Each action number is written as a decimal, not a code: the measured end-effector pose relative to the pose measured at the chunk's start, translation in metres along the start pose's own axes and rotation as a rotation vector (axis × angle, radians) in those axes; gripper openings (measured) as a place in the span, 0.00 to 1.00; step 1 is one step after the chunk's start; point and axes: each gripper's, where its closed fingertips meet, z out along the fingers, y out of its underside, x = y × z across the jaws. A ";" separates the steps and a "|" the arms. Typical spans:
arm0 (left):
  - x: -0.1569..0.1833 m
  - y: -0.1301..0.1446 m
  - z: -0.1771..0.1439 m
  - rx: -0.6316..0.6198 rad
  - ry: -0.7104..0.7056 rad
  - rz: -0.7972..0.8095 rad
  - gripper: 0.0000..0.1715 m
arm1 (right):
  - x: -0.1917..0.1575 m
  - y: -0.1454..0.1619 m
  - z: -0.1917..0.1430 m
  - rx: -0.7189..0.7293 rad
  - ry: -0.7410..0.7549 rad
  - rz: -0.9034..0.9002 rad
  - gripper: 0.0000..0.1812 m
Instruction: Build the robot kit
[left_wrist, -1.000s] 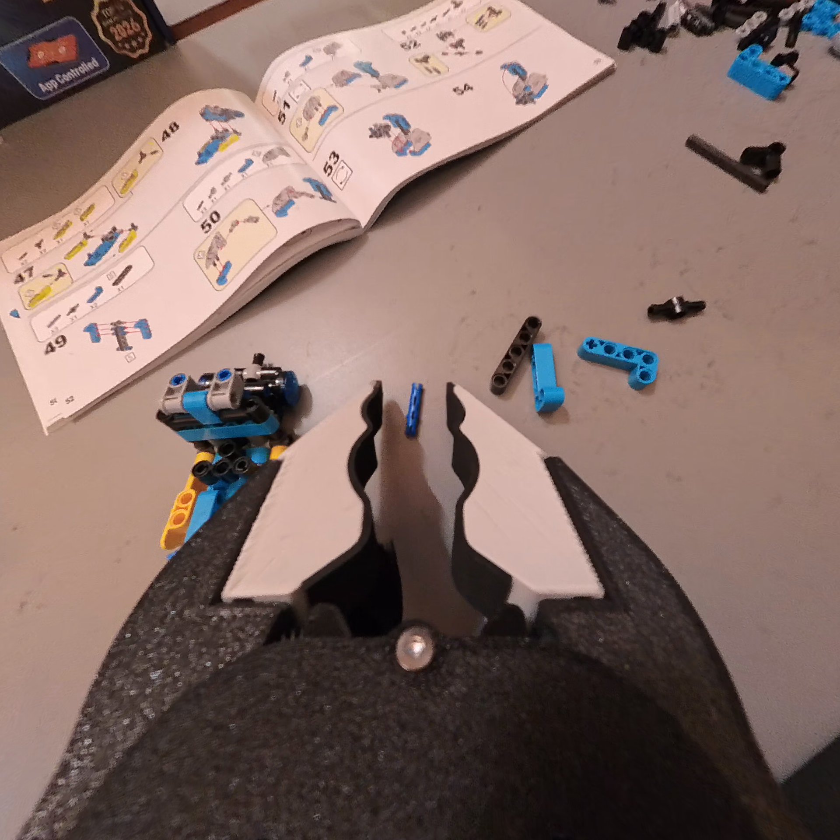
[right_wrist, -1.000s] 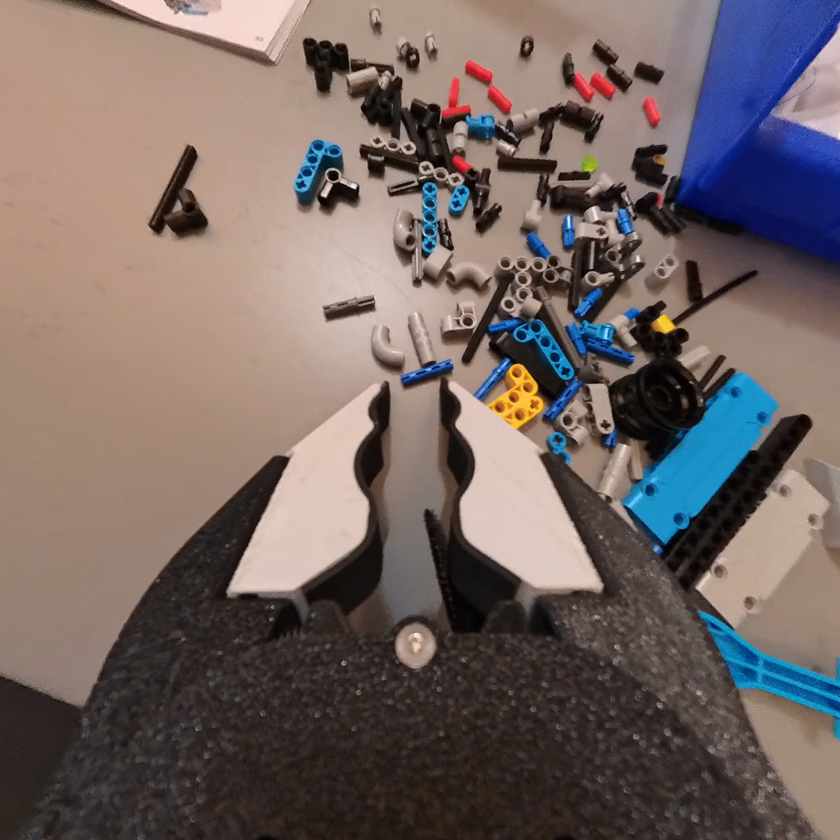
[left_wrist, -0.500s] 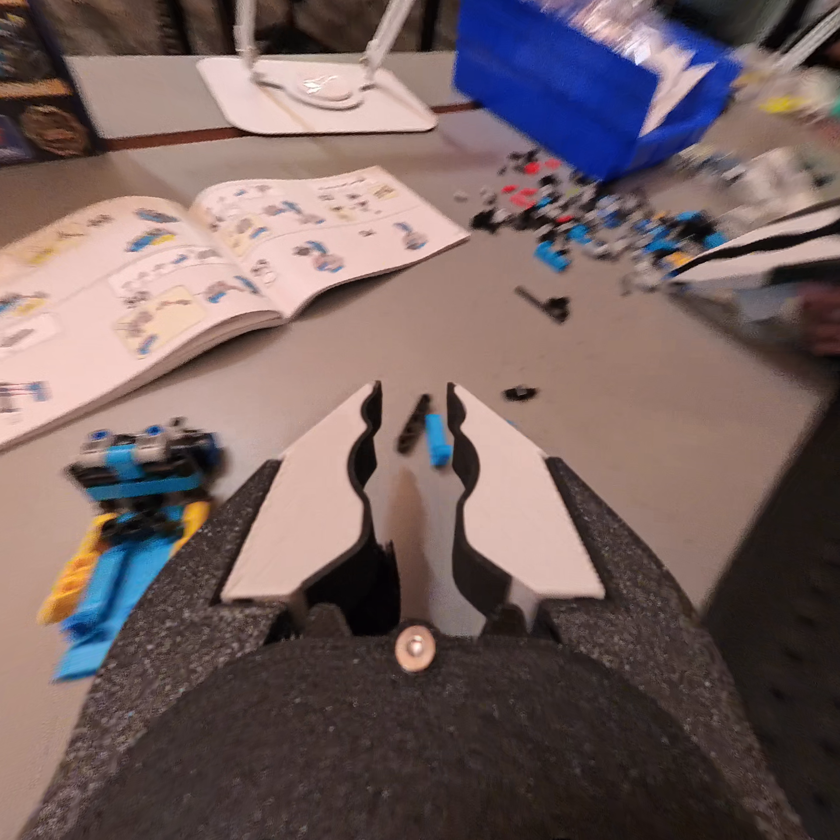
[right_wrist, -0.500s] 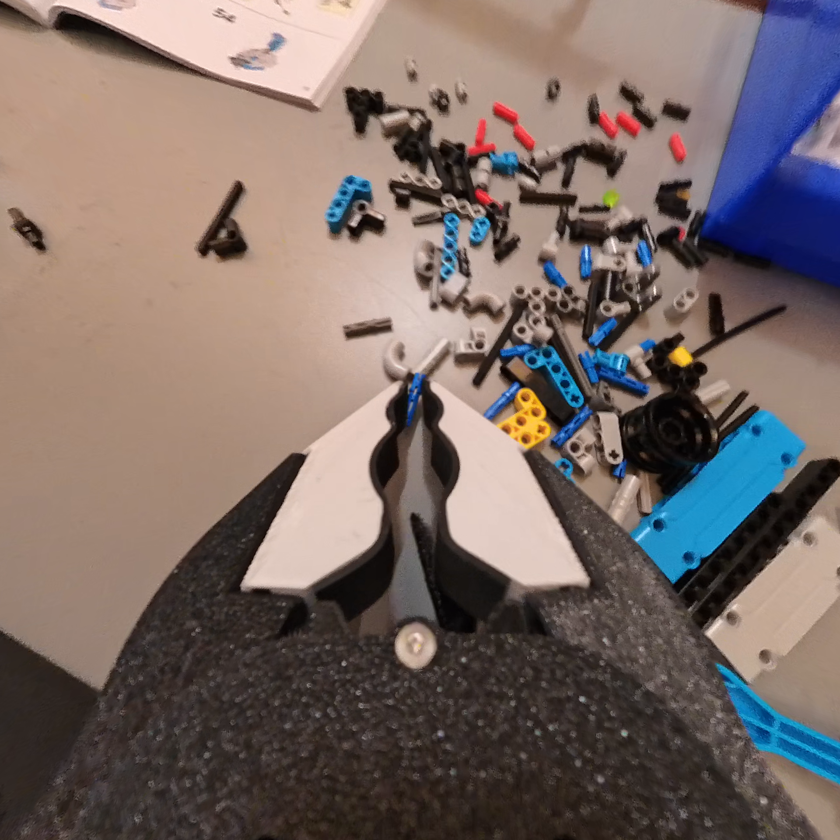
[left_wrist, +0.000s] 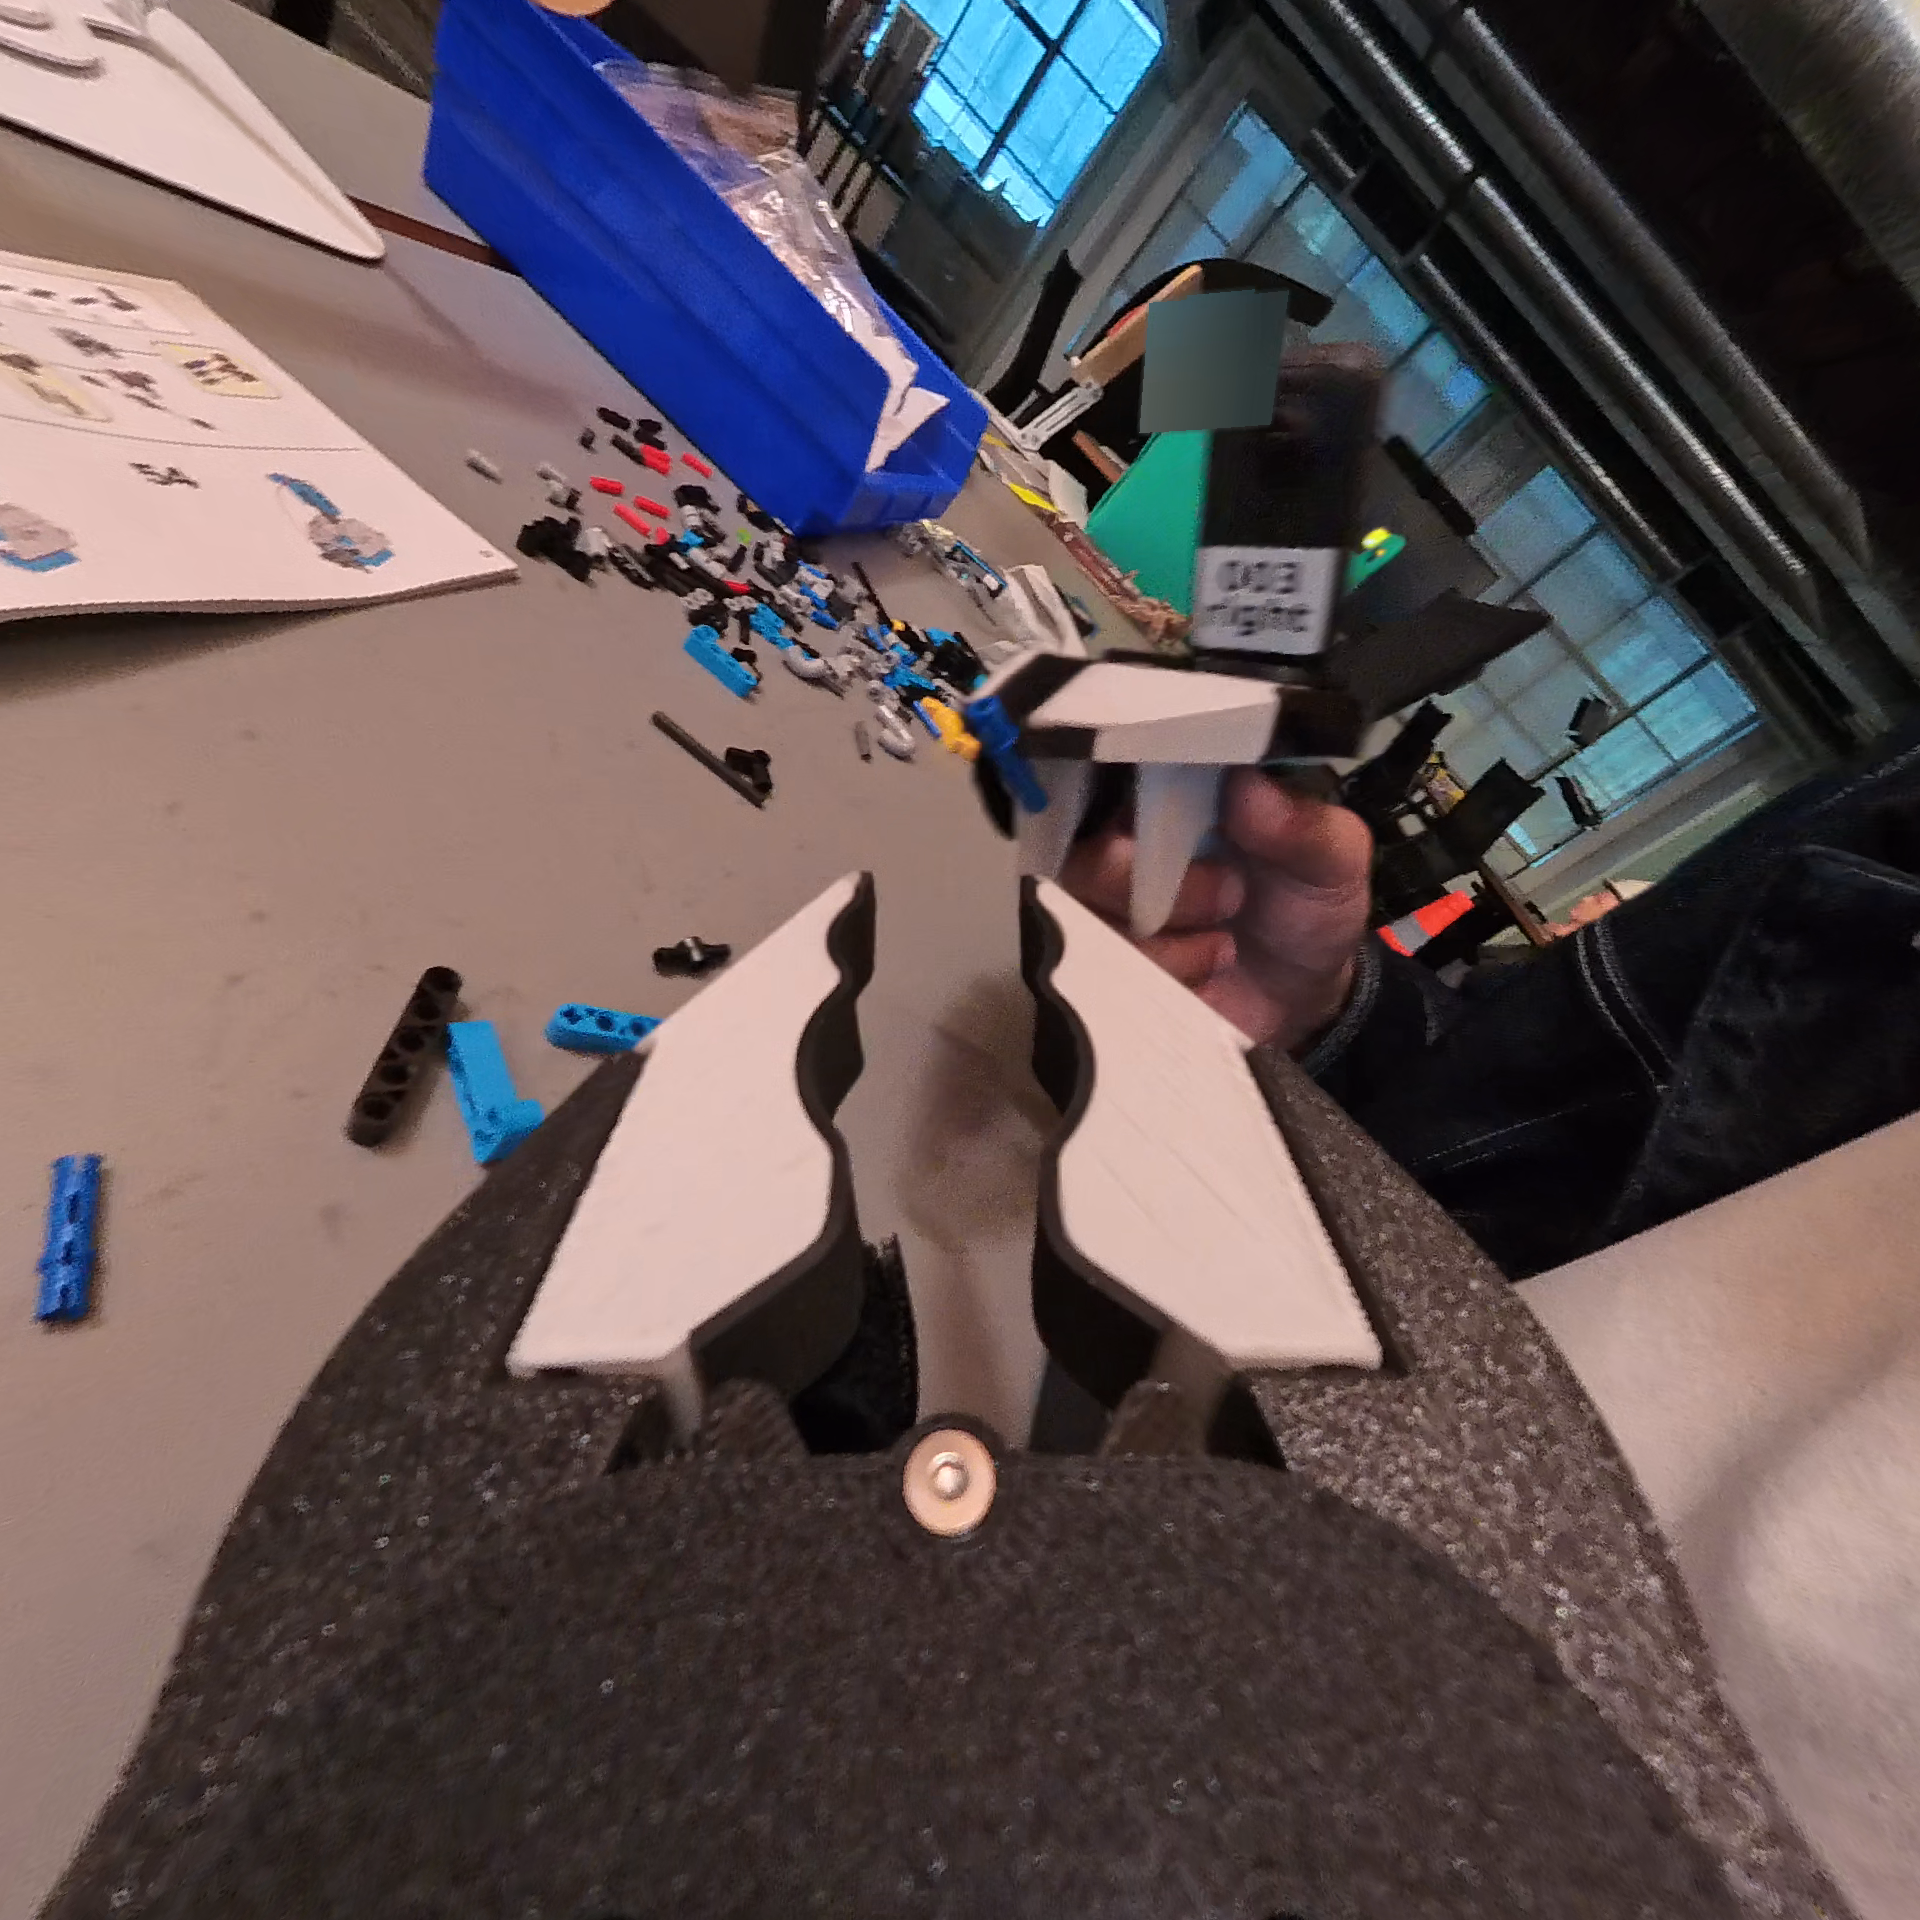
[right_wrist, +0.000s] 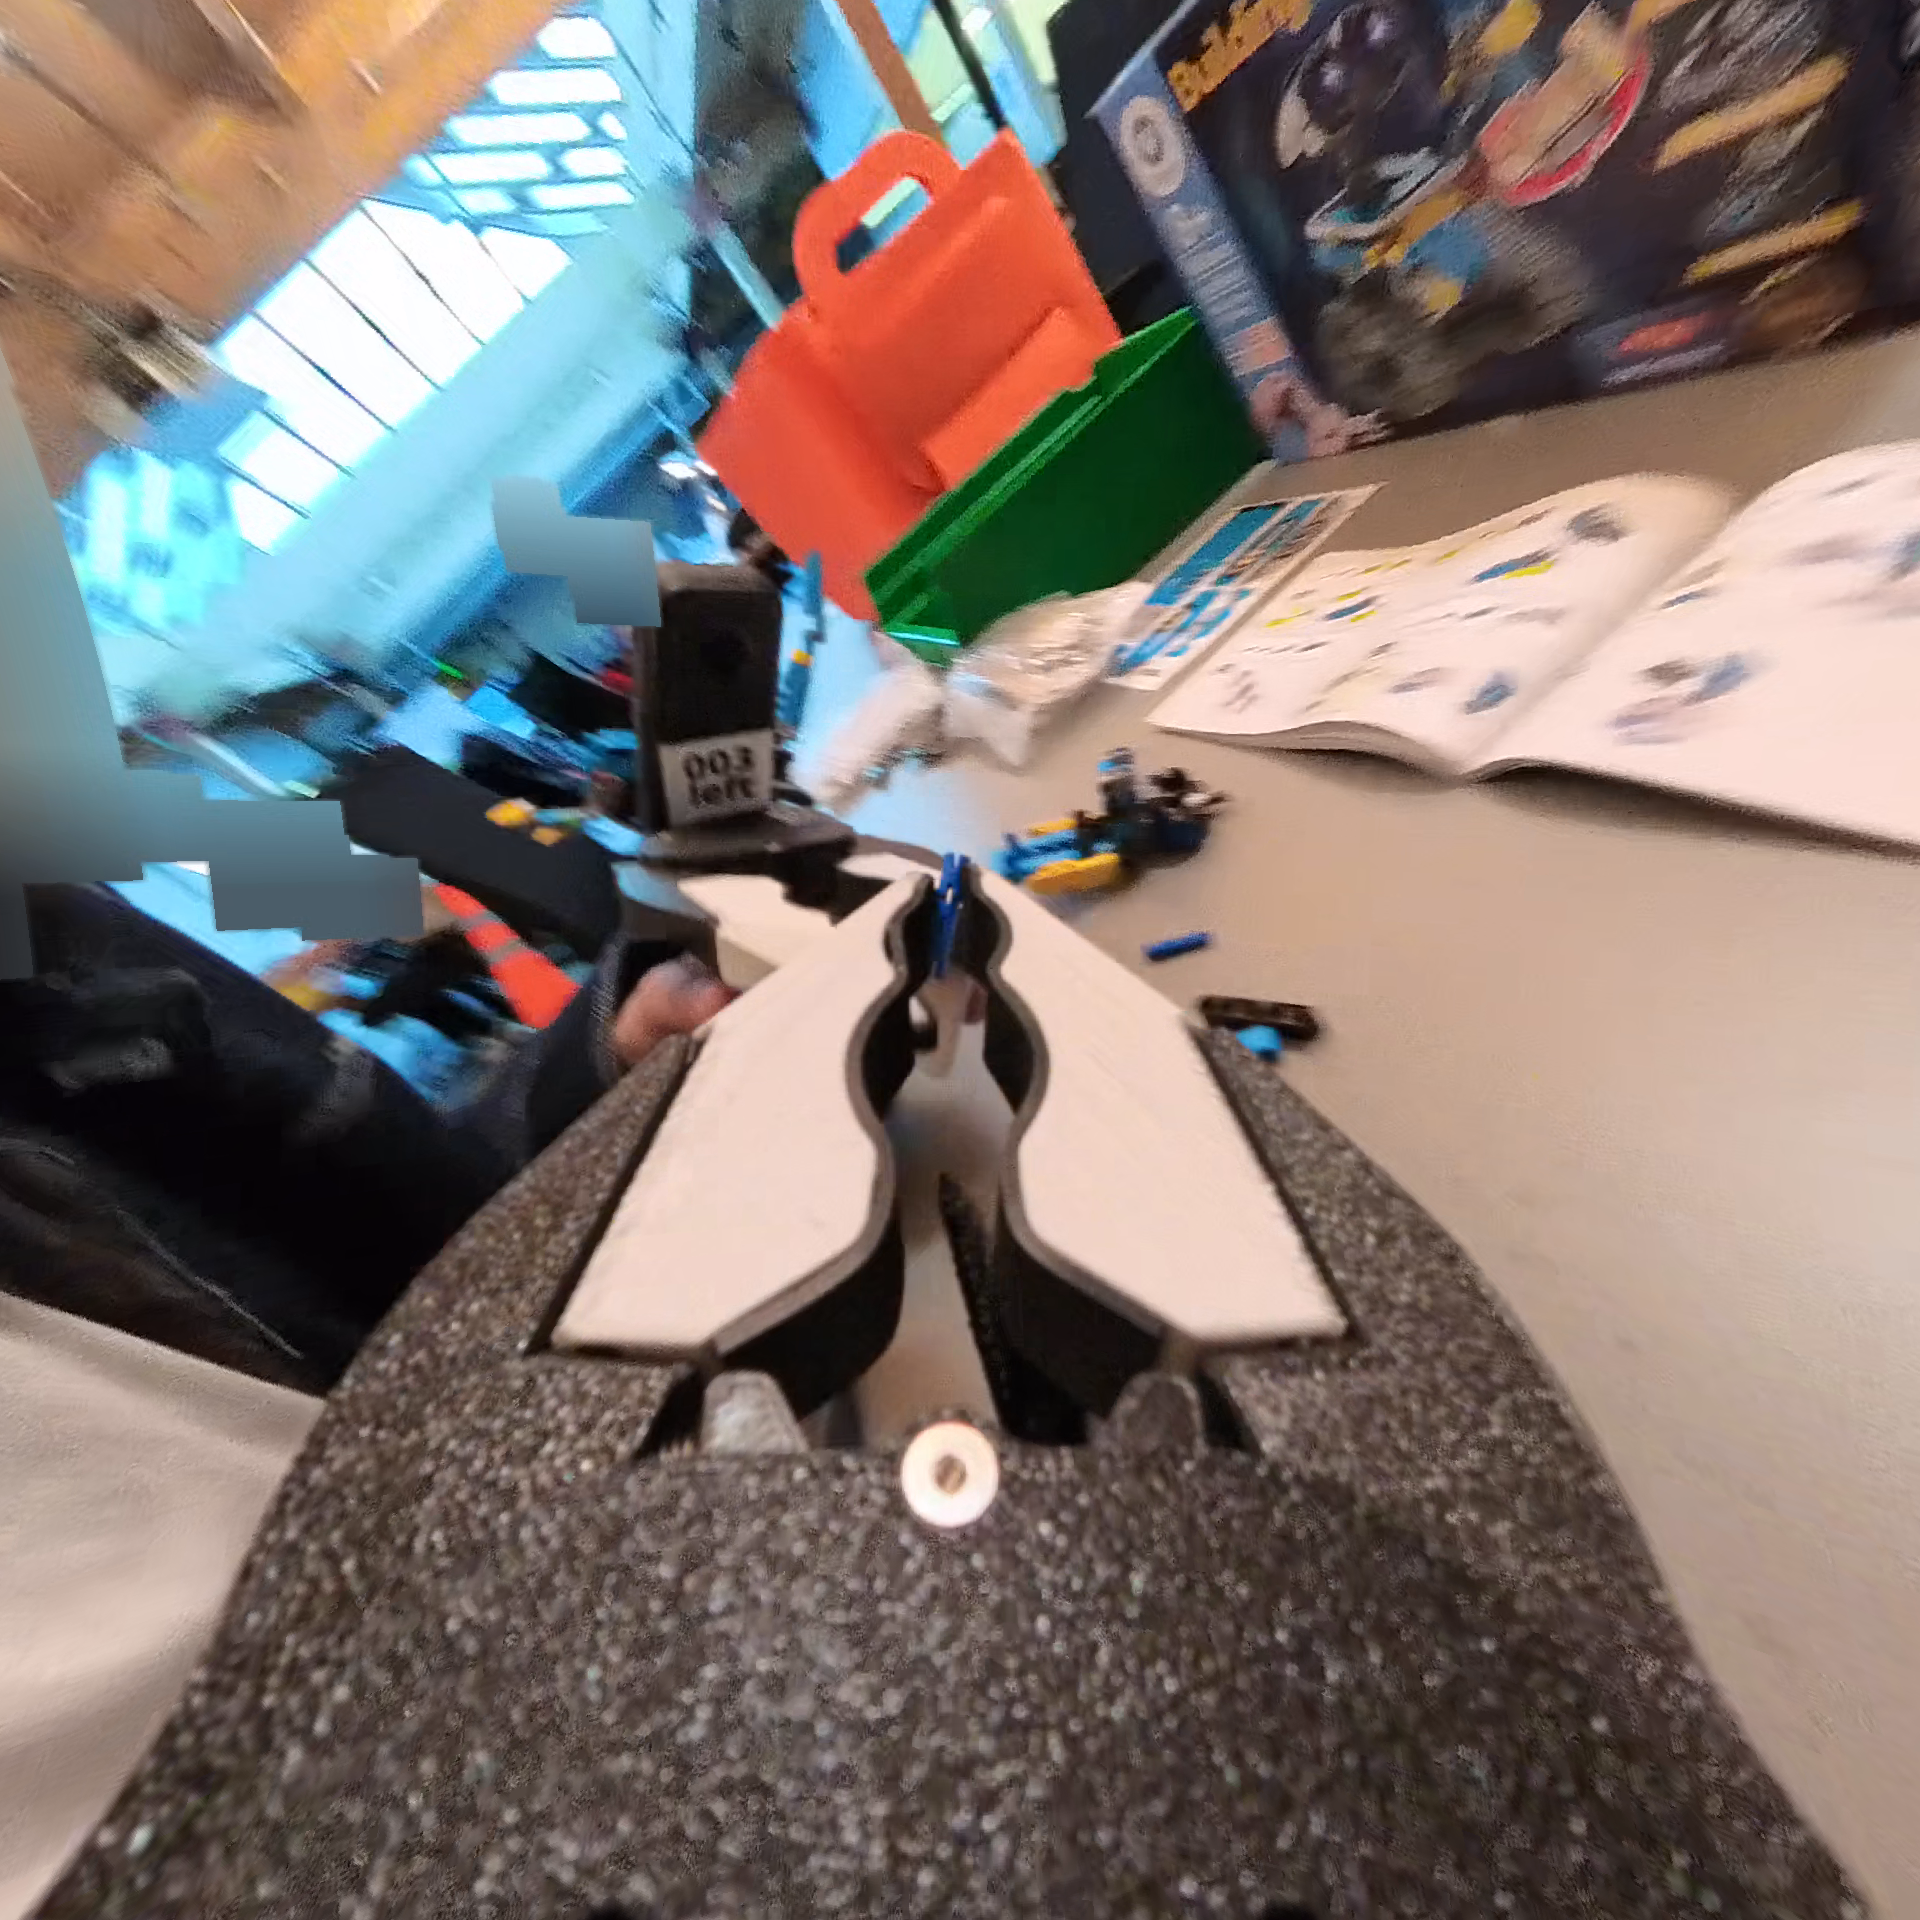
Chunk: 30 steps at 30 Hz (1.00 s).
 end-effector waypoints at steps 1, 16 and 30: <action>0.002 -0.001 0.000 0.007 0.013 -0.007 0.16 | -0.001 0.002 0.008 0.003 -0.045 0.063 0.02; -0.043 0.001 -0.016 -0.025 -0.259 0.095 0.02 | 0.021 0.018 0.006 -0.058 -0.021 0.142 0.11; -0.120 0.035 -0.044 -0.381 -0.790 0.422 0.05 | 0.128 0.014 -0.162 -0.142 0.809 -0.296 0.11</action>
